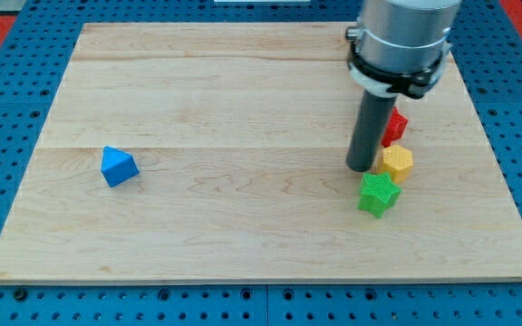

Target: Slide the green star slightly down

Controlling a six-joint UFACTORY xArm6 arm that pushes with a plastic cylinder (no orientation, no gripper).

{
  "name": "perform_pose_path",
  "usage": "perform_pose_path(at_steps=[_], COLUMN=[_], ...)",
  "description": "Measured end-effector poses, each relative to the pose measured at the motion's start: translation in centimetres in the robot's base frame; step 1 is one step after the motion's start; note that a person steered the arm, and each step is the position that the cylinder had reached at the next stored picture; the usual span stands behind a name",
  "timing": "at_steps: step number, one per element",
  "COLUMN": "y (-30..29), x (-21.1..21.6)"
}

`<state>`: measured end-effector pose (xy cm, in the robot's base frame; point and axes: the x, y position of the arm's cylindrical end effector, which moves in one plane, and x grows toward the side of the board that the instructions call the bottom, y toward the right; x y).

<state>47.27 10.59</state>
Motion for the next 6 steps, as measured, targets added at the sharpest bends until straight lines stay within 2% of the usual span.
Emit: perform_pose_path(at_steps=[1,2,4,5,6], y=[-1.7,0.5,2.0,1.5,-2.1], x=[1.1,4.0,4.9,4.9,5.7])
